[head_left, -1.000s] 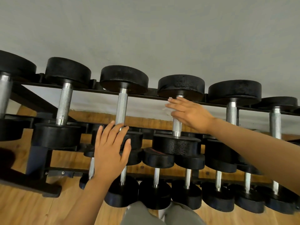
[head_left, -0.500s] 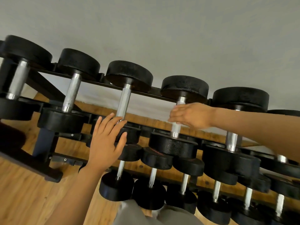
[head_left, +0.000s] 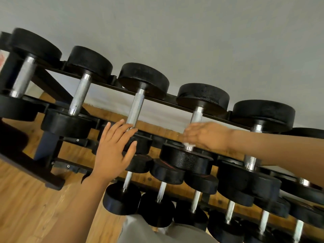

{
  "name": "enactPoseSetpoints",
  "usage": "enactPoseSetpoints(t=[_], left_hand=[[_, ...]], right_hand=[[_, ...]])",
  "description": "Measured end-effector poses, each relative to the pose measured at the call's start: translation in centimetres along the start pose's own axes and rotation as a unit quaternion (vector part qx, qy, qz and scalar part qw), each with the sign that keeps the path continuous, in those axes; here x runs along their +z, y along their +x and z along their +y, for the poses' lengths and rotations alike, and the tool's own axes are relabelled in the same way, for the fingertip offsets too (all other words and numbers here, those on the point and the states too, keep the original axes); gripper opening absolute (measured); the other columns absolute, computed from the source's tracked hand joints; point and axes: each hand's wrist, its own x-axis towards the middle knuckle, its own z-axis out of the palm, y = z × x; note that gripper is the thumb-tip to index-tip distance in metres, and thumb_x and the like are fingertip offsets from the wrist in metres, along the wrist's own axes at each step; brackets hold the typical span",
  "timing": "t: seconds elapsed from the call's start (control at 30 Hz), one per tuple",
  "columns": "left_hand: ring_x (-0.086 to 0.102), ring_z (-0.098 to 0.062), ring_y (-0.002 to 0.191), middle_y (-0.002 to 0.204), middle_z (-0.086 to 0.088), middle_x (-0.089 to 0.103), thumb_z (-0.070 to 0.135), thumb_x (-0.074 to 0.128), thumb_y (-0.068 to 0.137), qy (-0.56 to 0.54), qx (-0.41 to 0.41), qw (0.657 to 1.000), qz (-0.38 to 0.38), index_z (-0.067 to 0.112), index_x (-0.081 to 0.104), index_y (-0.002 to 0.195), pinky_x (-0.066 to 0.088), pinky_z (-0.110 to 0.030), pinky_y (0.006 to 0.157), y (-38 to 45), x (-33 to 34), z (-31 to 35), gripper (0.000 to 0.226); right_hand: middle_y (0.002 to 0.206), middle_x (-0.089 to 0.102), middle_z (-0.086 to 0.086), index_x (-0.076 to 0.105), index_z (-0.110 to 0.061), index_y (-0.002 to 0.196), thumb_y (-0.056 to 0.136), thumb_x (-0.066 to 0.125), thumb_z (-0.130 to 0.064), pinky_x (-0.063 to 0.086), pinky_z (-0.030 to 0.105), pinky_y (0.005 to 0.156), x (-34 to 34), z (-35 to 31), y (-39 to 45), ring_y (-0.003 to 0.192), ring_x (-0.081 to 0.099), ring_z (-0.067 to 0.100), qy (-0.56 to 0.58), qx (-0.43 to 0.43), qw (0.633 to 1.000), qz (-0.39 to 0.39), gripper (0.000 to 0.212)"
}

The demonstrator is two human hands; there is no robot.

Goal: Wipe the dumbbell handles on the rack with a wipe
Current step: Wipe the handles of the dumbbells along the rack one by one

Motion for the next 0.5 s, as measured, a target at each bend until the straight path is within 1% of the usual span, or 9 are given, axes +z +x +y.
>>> enactPoseSetpoints(t=[0.03, 0.07, 0.13, 0.2, 0.23, 0.3, 0.37, 0.43, 0.5], left_hand=[[0.038, -0.022, 0.140, 0.133, -0.005, 0.059, 0.032, 0.045, 0.097, -0.002, 0.000, 1.000, -0.001, 0.012, 0.062, 0.128, 0.007, -0.038, 0.124, 0.0, 0.0, 0.0, 0.041], [0.038, -0.022, 0.140, 0.133, -0.005, 0.059, 0.032, 0.045, 0.097, -0.004, -0.001, 1.000, -0.001, 0.012, 0.062, 0.128, 0.007, -0.038, 0.124, 0.0, -0.1, 0.0, 0.041], [0.038, -0.022, 0.140, 0.133, -0.005, 0.059, 0.032, 0.045, 0.097, -0.002, -0.001, 1.000, -0.002, 0.012, 0.062, 0.128, 0.007, -0.038, 0.124, 0.1, -0.1, 0.0, 0.041], [0.038, -0.022, 0.140, 0.133, -0.005, 0.059, 0.032, 0.045, 0.097, -0.004, -0.001, 1.000, -0.003, 0.012, 0.063, 0.128, 0.007, -0.038, 0.124, 0.1, -0.1, 0.1, 0.041], [0.038, -0.022, 0.140, 0.134, -0.004, 0.059, 0.032, 0.045, 0.097, -0.005, -0.003, 1.000, -0.002, 0.012, 0.063, 0.128, 0.007, -0.038, 0.124, 0.1, -0.2, 0.1, 0.041], [0.038, -0.022, 0.140, 0.134, -0.004, 0.059, 0.032, 0.046, 0.097, -0.007, -0.003, 1.000, 0.000, 0.012, 0.063, 0.128, 0.007, -0.038, 0.124, 0.0, -0.2, 0.1, 0.041], [0.038, -0.022, 0.140, 0.134, -0.004, 0.059, 0.032, 0.046, 0.097, -0.007, -0.003, 1.000, 0.002, 0.012, 0.063, 0.128, 0.008, -0.038, 0.124, 0.0, -0.2, 0.1, 0.041], [0.038, -0.021, 0.140, 0.133, -0.004, 0.059, 0.032, 0.046, 0.096, -0.005, -0.006, 1.000, 0.004, 0.011, 0.063, 0.127, 0.008, -0.038, 0.124, 0.0, -0.1, 0.2, 0.041], [0.038, -0.022, 0.140, 0.133, -0.005, 0.060, 0.031, 0.047, 0.096, -0.004, -0.007, 1.000, 0.004, 0.011, 0.063, 0.127, 0.009, -0.039, 0.123, 0.1, 0.0, 0.2, 0.040]], right_hand=[[0.124, 0.065, 0.005, 0.065, -0.014, 0.124, 0.099, 0.044, -0.022, 0.037, 0.041, 0.112, -0.5, 0.9, 0.1, 0.121, 0.057, 0.026, -0.022, 0.022, 0.998, 0.052, 0.034], [0.114, 0.069, 0.006, 0.069, -0.011, 0.116, 0.099, 0.039, -0.024, 0.043, 0.041, 0.108, -0.9, 1.7, 0.3, 0.112, 0.062, 0.027, -0.039, 0.045, 0.993, 0.102, 0.037], [0.104, 0.070, 0.009, 0.071, -0.005, 0.107, 0.099, 0.034, -0.025, 0.039, 0.037, 0.108, -1.0, 1.7, 0.7, 0.102, 0.066, 0.029, -0.062, 0.078, 0.983, 0.156, 0.044], [0.107, 0.069, 0.012, 0.071, -0.003, 0.108, 0.098, 0.034, -0.022, 0.028, 0.035, 0.113, 0.1, 0.4, 0.7, 0.107, 0.064, 0.032, -0.064, 0.099, 0.975, 0.187, 0.042], [0.111, 0.068, 0.012, 0.070, -0.003, 0.111, 0.097, 0.036, -0.022, 0.022, 0.035, 0.116, 1.0, -0.4, 0.4, 0.113, 0.061, 0.032, -0.046, 0.095, 0.975, 0.195, 0.041], [0.125, 0.064, 0.010, 0.065, -0.006, 0.123, 0.098, 0.039, -0.023, 0.014, 0.029, 0.120, 2.5, -1.9, -0.8, 0.126, 0.050, 0.028, 0.052, 0.059, 0.983, 0.164, 0.040], [0.139, 0.056, 0.004, 0.058, -0.011, 0.134, 0.099, 0.042, -0.023, 0.011, 0.023, 0.120, 3.4, -2.5, -2.0, 0.136, 0.039, 0.021, 0.134, 0.007, 0.982, 0.135, 0.040], [0.144, 0.052, 0.001, 0.056, -0.014, 0.137, 0.101, 0.041, -0.023, 0.015, 0.026, 0.121, 3.5, -1.9, -2.3, 0.140, 0.037, 0.020, 0.133, -0.038, 0.983, 0.121, 0.040], [0.143, 0.052, 0.002, 0.057, -0.015, 0.137, 0.103, 0.040, -0.026, 0.020, 0.031, 0.120, 3.1, -0.5, -2.0, 0.138, 0.041, 0.021, 0.083, -0.061, 0.985, 0.136, 0.039]])
